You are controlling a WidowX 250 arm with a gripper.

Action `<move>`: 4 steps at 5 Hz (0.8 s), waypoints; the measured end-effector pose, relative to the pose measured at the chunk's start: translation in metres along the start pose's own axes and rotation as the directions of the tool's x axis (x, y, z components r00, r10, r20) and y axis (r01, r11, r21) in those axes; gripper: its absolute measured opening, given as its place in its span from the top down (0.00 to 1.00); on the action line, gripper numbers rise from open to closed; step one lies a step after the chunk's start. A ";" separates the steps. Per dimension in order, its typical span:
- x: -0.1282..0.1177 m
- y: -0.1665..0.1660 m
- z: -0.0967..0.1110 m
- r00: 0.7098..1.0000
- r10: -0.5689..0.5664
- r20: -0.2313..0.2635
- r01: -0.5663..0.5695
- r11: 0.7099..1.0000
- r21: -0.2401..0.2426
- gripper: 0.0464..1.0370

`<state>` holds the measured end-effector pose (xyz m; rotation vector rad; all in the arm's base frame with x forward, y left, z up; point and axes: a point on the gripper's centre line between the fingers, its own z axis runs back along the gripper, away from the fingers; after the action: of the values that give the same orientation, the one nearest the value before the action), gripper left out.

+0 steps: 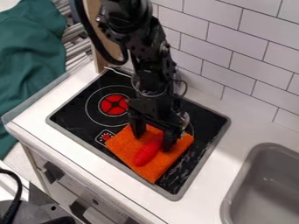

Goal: Move the red fork to the left side of the stove

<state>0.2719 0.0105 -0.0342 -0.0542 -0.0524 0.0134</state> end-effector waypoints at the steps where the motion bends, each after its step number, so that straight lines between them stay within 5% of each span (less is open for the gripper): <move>1: 0.003 -0.001 -0.002 1.000 -0.012 -0.004 0.012 1.000 -0.004 0.40; 2: 0.004 -0.001 -0.003 1.000 -0.014 -0.008 0.014 1.000 -0.008 0.68; 4: 0.003 -0.003 0.008 1.000 -0.021 -0.016 0.021 1.000 0.018 0.73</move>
<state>0.2741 0.0079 -0.0258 -0.0359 -0.0368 -0.0076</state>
